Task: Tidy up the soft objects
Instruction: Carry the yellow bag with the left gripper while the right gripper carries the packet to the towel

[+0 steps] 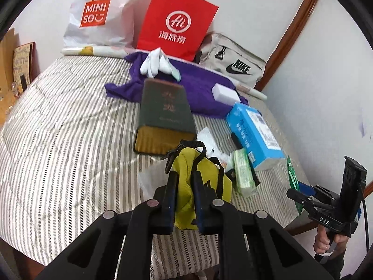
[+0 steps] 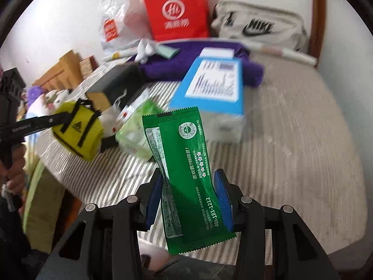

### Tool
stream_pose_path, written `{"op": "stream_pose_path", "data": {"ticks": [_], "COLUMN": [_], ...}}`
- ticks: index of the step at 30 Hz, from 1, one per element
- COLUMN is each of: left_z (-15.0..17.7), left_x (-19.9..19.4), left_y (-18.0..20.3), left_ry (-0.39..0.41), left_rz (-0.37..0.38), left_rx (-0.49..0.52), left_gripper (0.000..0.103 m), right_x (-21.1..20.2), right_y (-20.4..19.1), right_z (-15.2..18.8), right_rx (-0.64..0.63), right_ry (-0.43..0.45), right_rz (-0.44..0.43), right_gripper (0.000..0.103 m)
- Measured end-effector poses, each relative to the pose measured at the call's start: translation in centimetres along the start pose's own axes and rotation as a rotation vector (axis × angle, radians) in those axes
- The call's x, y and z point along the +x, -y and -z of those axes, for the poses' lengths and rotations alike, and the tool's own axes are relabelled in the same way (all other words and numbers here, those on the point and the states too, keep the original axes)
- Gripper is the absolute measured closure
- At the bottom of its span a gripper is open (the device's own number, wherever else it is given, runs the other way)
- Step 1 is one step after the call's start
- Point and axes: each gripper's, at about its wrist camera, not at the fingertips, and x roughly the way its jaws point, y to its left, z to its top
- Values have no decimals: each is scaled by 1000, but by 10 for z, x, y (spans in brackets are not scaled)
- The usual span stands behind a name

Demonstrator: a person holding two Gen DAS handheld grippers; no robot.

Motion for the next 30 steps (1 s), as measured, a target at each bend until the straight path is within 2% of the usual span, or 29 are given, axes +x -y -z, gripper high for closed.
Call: {"op": "stream_pose_path", "data": {"ticks": [2,12,21,30], "left_z": [-6,-42,-80,-116], "left_x": [-3,-14,-7,7], "left_y": [2,8,10,12], "left_ry": [9,56,75,90], "left_rz": [-1,4,-1,-28], "left_rx": [2,17,13,24], "left_gripper": [90,90,90,90], "right_x": [-5,-16,-7,6], "right_y": [-2,-7,-6,6], "right_z": [-5,-43,-81,-128], "right_rx": [-3,-23,-18,8], "right_ry": [11,54,63,107], "right_rz": [-18,3,31,31], "right_gripper": [59,59,59,62]}}
